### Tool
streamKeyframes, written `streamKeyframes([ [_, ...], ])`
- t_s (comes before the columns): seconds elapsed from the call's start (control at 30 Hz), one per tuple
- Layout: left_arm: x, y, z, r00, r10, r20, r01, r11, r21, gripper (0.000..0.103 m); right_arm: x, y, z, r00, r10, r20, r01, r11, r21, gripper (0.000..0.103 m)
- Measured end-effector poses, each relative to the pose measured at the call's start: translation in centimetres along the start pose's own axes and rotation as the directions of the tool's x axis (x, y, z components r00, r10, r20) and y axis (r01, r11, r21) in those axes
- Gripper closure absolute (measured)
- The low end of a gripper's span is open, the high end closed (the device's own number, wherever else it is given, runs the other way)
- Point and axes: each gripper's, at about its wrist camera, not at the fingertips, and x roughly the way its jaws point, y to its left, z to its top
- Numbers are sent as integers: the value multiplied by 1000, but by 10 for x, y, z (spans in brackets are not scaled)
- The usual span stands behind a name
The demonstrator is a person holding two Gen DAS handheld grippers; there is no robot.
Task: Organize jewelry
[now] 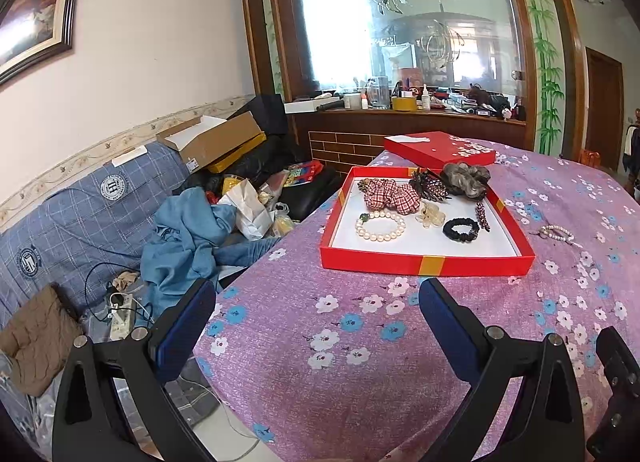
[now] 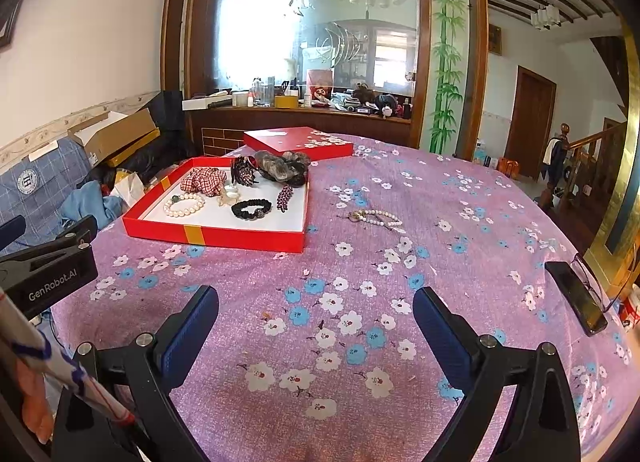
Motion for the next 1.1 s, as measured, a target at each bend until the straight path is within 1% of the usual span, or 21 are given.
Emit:
streamKeyframes([
  [0.53,4,-2,-4,1000,0,-10,0,1000,11,2,6,2,-3,1000,-1,-28,0,1000,-13,3],
  [0.83,5,-3,-7,1000,3,-15,-3,1000,26,2,12,2,-6,998,-1,-60,0,1000,-16,3],
  [1.1,5,-3,-7,1000,3,-15,-2,1000,27,2,14,2,-6,998,0,-68,-1,1000,-20,3],
])
